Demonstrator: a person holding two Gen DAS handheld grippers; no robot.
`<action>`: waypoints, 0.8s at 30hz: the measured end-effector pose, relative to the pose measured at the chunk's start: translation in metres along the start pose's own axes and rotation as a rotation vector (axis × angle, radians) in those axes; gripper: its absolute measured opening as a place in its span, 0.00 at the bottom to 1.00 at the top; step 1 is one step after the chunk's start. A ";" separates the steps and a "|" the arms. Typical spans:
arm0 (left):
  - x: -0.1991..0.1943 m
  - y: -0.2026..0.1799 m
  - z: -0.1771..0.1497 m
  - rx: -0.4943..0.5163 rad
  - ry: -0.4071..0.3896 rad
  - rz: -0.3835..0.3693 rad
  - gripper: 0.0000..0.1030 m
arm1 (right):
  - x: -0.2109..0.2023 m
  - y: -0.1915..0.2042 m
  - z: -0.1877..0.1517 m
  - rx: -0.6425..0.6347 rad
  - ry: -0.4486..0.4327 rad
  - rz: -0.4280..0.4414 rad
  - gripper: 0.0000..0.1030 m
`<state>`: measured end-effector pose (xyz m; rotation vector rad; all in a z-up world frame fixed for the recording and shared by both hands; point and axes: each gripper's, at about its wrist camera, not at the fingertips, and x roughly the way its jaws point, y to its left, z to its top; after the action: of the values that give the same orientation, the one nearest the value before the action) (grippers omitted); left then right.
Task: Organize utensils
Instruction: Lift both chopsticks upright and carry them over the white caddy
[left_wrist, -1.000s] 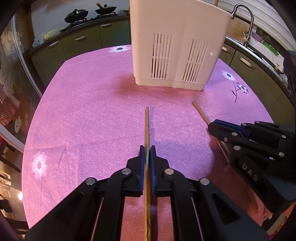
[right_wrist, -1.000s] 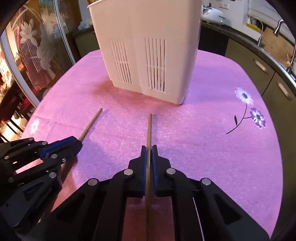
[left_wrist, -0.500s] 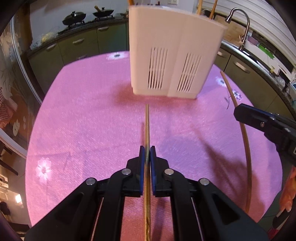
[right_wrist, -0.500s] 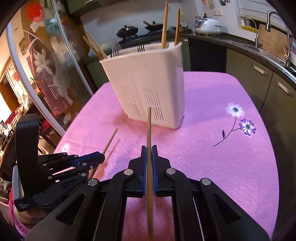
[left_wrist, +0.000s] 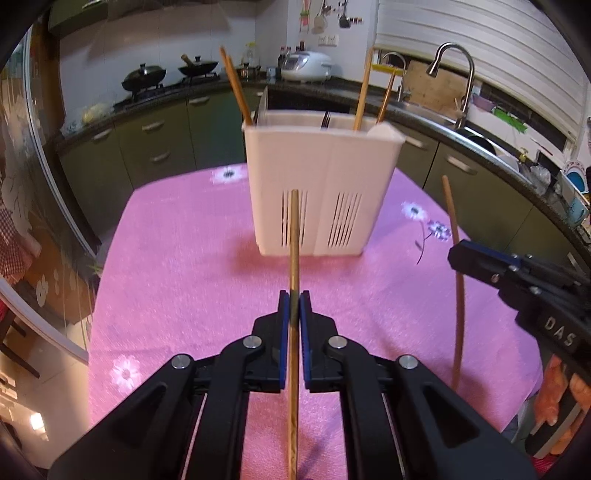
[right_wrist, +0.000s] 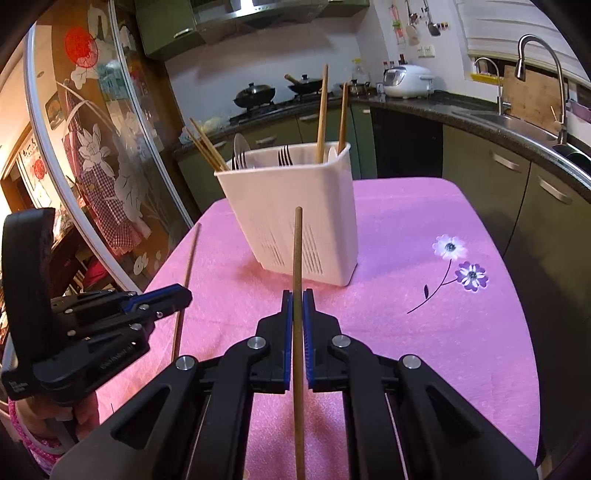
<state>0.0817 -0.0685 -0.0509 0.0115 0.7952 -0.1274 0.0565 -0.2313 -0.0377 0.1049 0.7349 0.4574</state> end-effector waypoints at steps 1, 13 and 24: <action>-0.005 0.000 0.004 0.003 -0.012 -0.002 0.06 | -0.002 0.000 0.000 -0.002 -0.005 0.000 0.06; -0.040 -0.005 0.037 0.022 -0.112 -0.005 0.05 | -0.035 0.004 0.017 -0.020 -0.090 0.024 0.06; -0.076 -0.009 0.077 0.054 -0.203 -0.045 0.05 | -0.070 0.012 0.051 -0.052 -0.194 0.029 0.06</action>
<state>0.0828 -0.0736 0.0575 0.0319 0.5891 -0.1894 0.0404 -0.2476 0.0466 0.1093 0.5314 0.4869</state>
